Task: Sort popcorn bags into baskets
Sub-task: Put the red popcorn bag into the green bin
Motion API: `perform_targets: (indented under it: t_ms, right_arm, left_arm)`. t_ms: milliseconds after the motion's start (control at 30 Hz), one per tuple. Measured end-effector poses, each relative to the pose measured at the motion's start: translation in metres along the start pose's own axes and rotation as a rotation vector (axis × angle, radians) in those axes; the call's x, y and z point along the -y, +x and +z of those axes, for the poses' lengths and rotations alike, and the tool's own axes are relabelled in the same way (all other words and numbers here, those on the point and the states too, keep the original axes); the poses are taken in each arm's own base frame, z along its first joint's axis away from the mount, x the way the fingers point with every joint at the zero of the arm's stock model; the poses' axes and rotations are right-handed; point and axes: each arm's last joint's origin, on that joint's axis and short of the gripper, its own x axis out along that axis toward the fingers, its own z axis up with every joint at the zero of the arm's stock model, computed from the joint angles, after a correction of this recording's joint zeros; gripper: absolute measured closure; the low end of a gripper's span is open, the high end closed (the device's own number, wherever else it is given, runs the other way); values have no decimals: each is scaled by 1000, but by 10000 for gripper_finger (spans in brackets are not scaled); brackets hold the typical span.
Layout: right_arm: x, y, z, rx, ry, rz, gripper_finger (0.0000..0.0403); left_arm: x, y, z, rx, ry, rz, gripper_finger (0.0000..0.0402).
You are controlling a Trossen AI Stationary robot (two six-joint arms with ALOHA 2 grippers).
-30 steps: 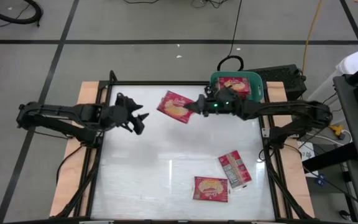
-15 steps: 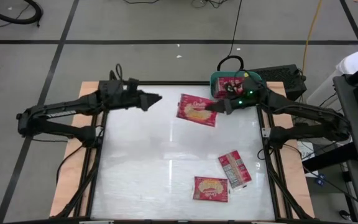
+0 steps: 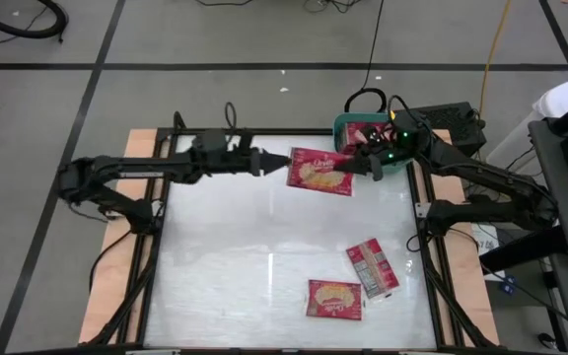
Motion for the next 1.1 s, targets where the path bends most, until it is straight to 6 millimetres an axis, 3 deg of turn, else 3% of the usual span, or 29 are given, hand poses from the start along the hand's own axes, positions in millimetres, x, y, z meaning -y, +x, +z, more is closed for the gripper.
perform_targets:
  t_ms: [233,433,867,1100]
  right_arm:
    - [6,-7,5,7,-18,3,386]
    - [10,-9,7,21,-38,-17,386]
    - [24,1,8,-5,-53,-32,385]
    - [25,1,8,0,-37,-42,384]
  left_arm:
    - [-7,25,-17,11,-20,-100,100]
    - [-12,31,-23,0,27,-93,160]
    - [-18,29,-12,61,194,-83,383]
    - [-20,28,-6,84,185,-85,366]
